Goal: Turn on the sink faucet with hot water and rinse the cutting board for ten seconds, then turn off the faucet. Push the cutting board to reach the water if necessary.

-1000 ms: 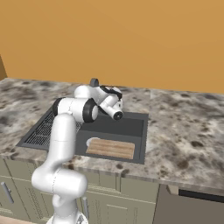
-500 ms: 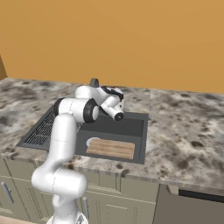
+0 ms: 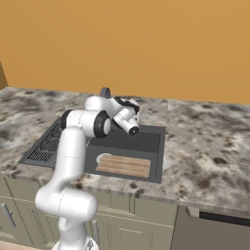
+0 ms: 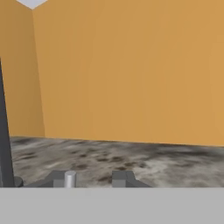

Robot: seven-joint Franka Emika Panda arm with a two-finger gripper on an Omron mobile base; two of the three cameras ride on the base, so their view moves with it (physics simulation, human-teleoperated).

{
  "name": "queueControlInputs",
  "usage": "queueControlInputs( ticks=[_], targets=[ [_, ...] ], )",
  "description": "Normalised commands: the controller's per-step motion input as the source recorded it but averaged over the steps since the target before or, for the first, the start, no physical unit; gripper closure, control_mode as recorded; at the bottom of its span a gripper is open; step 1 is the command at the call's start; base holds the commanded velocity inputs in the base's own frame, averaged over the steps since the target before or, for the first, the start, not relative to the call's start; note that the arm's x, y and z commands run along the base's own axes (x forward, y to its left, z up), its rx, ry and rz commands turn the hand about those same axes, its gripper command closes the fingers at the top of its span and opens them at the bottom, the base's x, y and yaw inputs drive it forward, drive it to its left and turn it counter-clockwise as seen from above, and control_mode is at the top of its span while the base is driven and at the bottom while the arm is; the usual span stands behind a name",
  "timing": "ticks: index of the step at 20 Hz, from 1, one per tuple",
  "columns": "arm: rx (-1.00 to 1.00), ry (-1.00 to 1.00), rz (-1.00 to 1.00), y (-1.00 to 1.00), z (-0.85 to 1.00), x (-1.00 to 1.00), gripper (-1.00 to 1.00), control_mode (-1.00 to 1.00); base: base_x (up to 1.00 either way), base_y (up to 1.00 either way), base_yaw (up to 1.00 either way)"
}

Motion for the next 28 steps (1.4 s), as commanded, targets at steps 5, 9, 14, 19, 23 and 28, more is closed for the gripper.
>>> queueControlInputs(
  ticks=[5,9,14,19,23,28],
  targets=[
    [0.01,0.00,0.00,-0.44,0.00,-0.02,1.00,-1.00,0.00,0.00,0.00],
    [0.00,0.00,0.00,-0.40,0.00,-0.06,1.00,-1.00,0.00,0.00,0.00],
    [0.00,0.00,0.00,-0.37,0.00,-0.06,1.00,-1.00,0.00,0.00,0.00],
    [0.00,0.00,0.00,-0.26,0.00,-0.03,1.00,-1.00,0.00,0.00,0.00],
    [0.00,0.00,0.00,-0.31,0.00,-0.05,1.00,-1.00,0.00,0.00,0.00],
    [0.00,0.00,0.00,-0.37,0.00,-0.09,1.00,-1.00,0.00,0.00,0.00]
  ],
)
